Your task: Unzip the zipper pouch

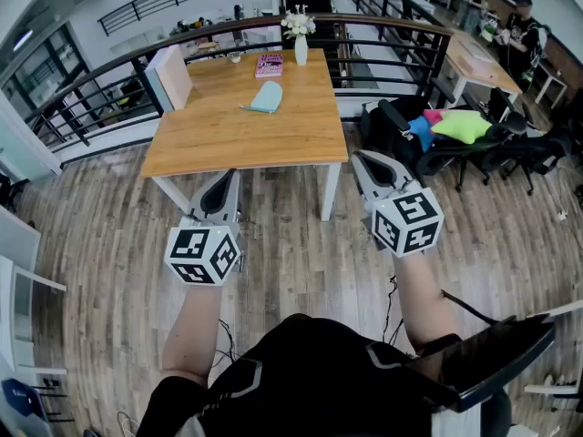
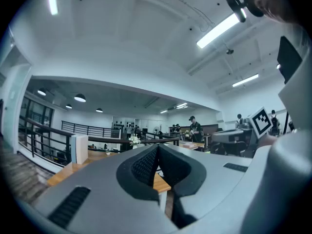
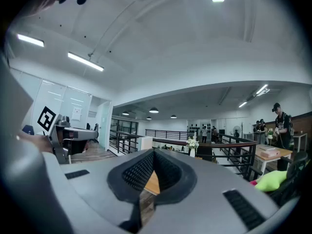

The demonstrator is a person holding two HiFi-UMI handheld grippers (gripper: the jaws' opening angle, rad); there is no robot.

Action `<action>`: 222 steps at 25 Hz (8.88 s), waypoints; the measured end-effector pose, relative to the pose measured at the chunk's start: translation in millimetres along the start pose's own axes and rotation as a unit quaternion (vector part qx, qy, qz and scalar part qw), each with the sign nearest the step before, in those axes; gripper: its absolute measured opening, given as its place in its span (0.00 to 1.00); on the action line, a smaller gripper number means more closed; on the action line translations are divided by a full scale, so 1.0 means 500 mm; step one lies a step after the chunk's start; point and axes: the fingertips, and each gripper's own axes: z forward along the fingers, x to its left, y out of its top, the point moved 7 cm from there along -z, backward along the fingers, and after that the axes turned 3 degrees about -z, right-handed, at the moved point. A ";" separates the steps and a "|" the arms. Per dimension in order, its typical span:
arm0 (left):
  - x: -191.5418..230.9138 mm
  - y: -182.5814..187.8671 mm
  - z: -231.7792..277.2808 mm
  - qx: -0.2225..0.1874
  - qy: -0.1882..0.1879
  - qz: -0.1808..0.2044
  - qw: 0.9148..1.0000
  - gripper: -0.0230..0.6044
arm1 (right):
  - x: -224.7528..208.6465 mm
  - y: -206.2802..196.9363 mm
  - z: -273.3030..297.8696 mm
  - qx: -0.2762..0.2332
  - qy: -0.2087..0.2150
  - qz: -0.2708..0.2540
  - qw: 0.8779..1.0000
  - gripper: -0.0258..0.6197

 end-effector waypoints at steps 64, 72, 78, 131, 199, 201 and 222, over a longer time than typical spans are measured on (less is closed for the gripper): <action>0.207 -0.059 -0.061 0.030 -0.023 0.022 0.999 0.40 | 0.160 -0.026 0.137 0.039 -0.004 0.009 0.999 0.43; 0.238 -0.045 0.088 0.036 0.017 0.053 0.998 0.40 | 0.033 -0.034 0.287 0.007 0.042 0.021 0.999 0.43; 0.260 -0.025 0.241 0.042 0.026 0.053 0.997 0.40 | -0.085 -0.035 0.405 0.012 0.079 0.021 0.997 0.42; 0.800 -0.161 0.877 0.103 -0.113 -0.010 0.988 0.40 | -0.210 -0.172 1.083 0.116 0.042 -0.006 0.992 0.37; 0.671 -0.411 0.762 0.234 0.088 -0.061 0.966 0.40 | -0.249 -0.801 1.483 0.327 0.394 -0.082 0.855 0.13; 0.669 -0.405 0.764 0.232 0.068 -0.058 0.969 0.40 | -0.241 -0.781 1.476 0.335 0.389 -0.040 0.857 0.13; 0.709 -0.344 0.888 0.189 -0.114 -0.002 0.975 0.39 | -0.231 -0.465 1.346 0.309 0.278 0.169 0.894 0.13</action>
